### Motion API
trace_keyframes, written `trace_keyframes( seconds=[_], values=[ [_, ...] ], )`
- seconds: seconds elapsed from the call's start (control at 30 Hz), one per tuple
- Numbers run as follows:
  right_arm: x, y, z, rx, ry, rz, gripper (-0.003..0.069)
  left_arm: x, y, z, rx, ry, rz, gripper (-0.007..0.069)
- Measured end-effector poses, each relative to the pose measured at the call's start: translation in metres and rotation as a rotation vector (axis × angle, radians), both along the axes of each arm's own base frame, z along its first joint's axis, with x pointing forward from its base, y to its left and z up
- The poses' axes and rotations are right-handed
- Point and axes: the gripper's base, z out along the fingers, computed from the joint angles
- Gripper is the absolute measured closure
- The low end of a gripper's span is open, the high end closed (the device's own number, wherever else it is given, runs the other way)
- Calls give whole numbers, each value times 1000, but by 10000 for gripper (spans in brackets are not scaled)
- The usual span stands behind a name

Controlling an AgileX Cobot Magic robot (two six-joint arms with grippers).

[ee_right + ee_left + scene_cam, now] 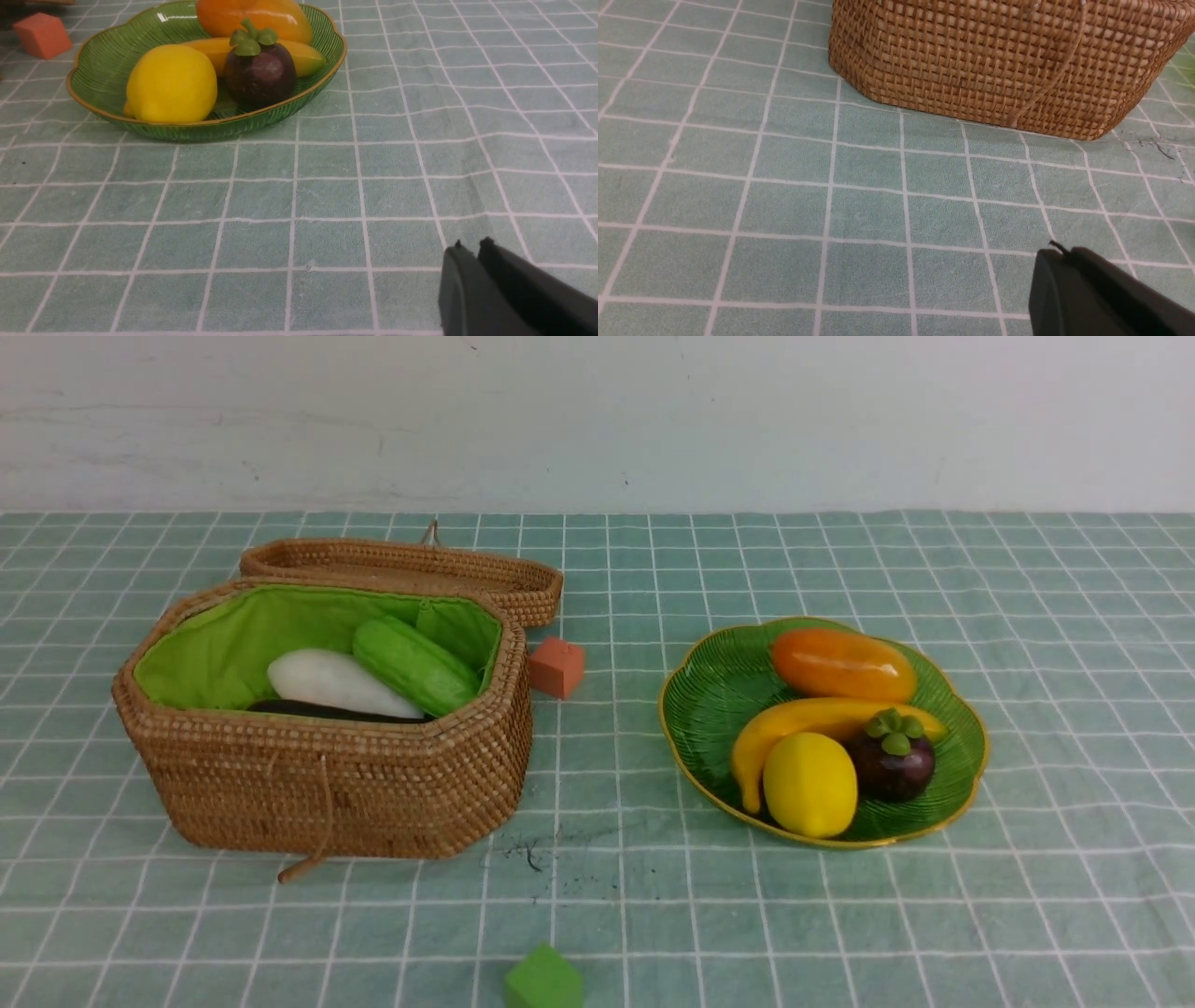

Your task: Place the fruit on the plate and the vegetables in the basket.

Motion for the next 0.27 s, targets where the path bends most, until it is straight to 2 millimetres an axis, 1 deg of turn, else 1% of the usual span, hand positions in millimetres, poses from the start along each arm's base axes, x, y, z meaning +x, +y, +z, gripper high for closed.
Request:
trace_keyframes(
  seconds=[0.27],
  values=[
    [0, 0, 0, 0, 0, 0, 599, 0, 0, 0, 0, 0, 0, 633]
  ],
)
